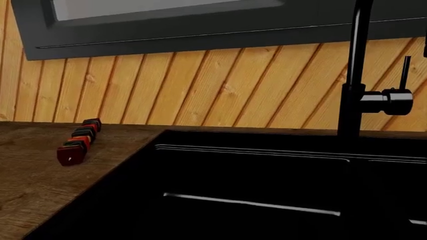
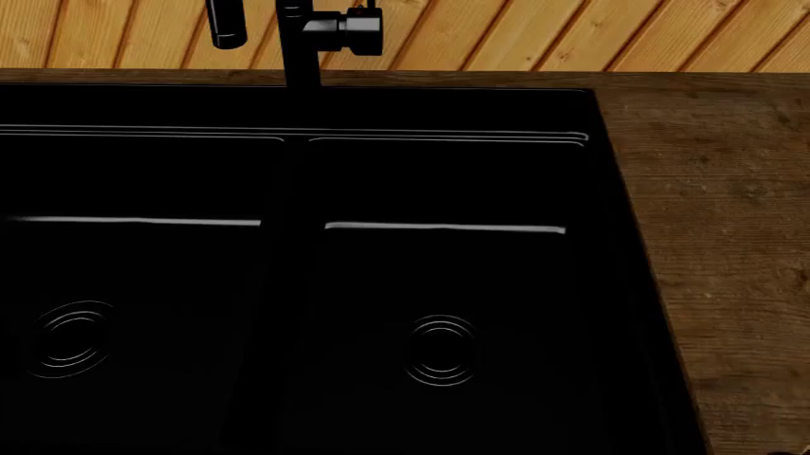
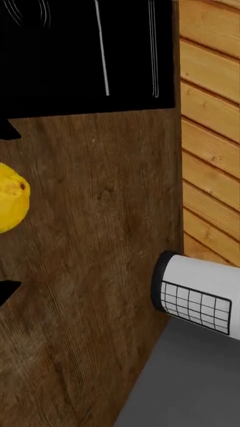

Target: Pick the lemon from the counter and place it in the sink

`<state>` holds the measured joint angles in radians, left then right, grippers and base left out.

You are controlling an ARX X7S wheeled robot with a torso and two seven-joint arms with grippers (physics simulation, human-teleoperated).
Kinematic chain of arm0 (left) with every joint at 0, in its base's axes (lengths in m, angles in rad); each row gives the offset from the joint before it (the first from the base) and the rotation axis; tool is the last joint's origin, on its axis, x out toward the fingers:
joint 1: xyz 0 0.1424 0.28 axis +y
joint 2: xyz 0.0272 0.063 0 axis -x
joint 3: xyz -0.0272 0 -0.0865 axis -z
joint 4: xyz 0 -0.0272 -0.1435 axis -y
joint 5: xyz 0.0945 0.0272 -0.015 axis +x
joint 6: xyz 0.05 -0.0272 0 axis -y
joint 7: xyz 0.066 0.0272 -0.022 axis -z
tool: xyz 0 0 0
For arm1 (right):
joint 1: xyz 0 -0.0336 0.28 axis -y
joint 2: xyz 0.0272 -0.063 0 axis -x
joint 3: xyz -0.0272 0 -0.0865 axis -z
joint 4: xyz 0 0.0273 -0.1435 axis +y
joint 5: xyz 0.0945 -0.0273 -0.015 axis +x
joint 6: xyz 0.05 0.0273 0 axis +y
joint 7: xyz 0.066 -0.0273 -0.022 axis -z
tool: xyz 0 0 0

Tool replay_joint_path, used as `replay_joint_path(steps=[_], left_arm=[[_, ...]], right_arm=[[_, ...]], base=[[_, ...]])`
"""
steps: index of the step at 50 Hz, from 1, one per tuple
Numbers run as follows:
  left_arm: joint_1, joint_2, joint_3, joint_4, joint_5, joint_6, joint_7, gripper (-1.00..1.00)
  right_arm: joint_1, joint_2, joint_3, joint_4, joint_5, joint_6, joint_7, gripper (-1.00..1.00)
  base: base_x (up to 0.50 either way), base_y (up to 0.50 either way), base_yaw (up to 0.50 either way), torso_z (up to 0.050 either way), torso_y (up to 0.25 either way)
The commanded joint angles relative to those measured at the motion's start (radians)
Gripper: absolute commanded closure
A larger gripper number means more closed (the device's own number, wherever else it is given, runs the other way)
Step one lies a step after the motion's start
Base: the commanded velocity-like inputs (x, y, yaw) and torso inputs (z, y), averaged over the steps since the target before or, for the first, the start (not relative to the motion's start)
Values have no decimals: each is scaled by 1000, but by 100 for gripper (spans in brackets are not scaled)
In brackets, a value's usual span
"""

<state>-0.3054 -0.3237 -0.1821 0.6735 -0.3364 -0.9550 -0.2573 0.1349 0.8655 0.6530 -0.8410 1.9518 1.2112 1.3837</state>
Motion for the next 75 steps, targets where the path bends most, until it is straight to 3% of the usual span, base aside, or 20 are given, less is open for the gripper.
replay_joint_path(steps=[1,31,56,75], left_arm=[[8,1,5,-14,-1,14,0,-100],[5,-11,5,-5,-14,0,-8,-100],[22,-15,16,-12,-13,14,-15,-100],[39,-16,10,-22,-19,35,-14,-100]], right_arm=[[-51,-56,31,13,-52,32,-58,-100],[71,-115,-119,142,-367,83,-292,-100],[-45,-199,-175,206,-656,-16,-525,-100],[-105,-235,-204,238,-740,-73,-580,-100]], base=[[0,0,0,0,0],[0,0,0,0,0],[0,0,0,0,0],[0,0,0,0,0]])
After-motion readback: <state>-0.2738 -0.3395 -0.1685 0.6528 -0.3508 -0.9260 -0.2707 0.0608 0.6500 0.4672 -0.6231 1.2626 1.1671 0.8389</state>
